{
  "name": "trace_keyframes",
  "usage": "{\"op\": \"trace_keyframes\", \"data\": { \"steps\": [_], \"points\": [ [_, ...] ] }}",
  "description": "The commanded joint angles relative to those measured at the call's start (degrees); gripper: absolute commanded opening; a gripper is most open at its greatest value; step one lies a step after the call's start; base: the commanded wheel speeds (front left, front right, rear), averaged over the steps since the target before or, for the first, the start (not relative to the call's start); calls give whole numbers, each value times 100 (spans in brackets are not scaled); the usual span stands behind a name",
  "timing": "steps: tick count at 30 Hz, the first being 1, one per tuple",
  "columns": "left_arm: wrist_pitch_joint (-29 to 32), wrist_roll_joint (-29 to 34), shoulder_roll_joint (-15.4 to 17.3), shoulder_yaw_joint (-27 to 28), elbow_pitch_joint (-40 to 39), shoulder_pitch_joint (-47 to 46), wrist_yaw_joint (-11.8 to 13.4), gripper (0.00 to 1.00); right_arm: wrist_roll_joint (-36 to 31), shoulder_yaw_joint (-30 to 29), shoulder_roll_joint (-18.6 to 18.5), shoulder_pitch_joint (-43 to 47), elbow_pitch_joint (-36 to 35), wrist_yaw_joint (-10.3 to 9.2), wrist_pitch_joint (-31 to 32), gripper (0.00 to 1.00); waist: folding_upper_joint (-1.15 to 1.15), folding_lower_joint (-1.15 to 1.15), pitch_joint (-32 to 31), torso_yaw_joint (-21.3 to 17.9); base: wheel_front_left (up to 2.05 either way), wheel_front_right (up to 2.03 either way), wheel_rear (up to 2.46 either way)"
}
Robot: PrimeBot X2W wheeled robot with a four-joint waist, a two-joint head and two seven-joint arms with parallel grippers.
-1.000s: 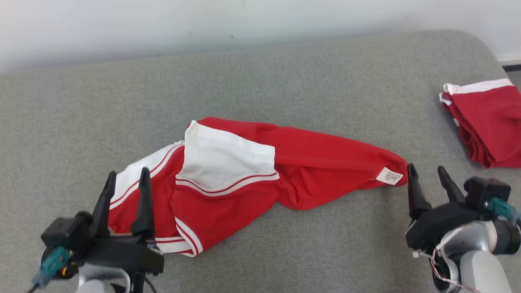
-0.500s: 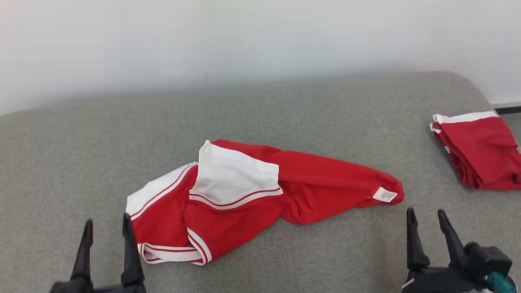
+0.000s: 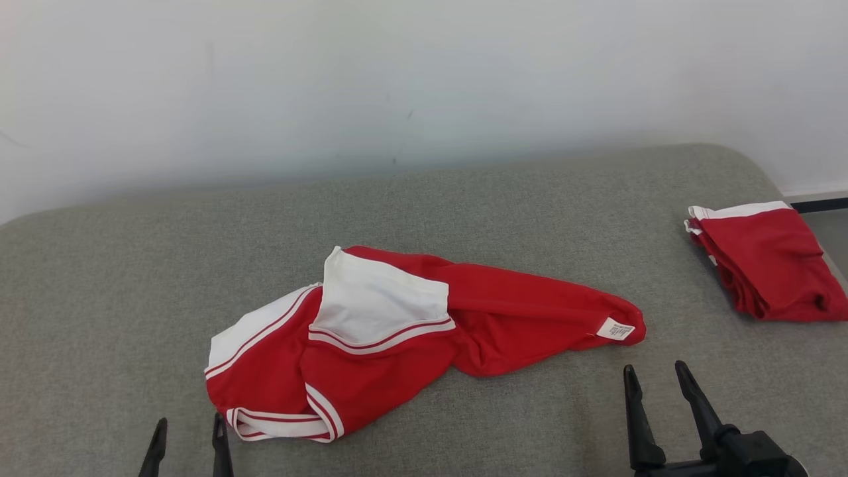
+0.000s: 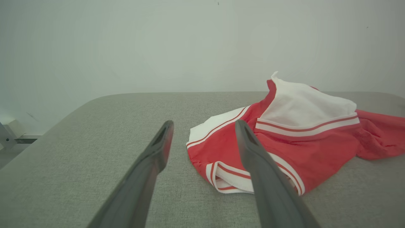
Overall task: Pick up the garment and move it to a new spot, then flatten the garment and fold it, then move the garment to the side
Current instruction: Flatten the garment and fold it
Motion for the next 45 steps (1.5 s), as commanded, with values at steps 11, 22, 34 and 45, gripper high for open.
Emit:
{"op": "trace_keyframes", "data": {
  "steps": [11, 22, 34, 45],
  "points": [
    [-17, 408, -248, 160, 290, -92, -365, 100, -83, 96, -30, -22, -55, -13, 71, 100, 0, 1, 18, -123, 0, 0, 0],
    [-17, 379, -289, 257, 264, -226, -452, 100, -147, 9, -13, -74, -182, -13, 175, 100, 0, 1, 63, -138, 0, 0, 0],
    [1231, 85, -194, -315, 424, -1638, -804, 100, 15, 102, -344, -420, -742, -13, 1522, 100, 0, 1, 438, -115, 0, 0, 0],
    [3117, -369, -81, -634, 946, -3190, -884, 100, 213, 549, -626, -992, -914, -13, 1895, 100, 0, 1, 965, -441, 0, 0, 0]
  ]
}}
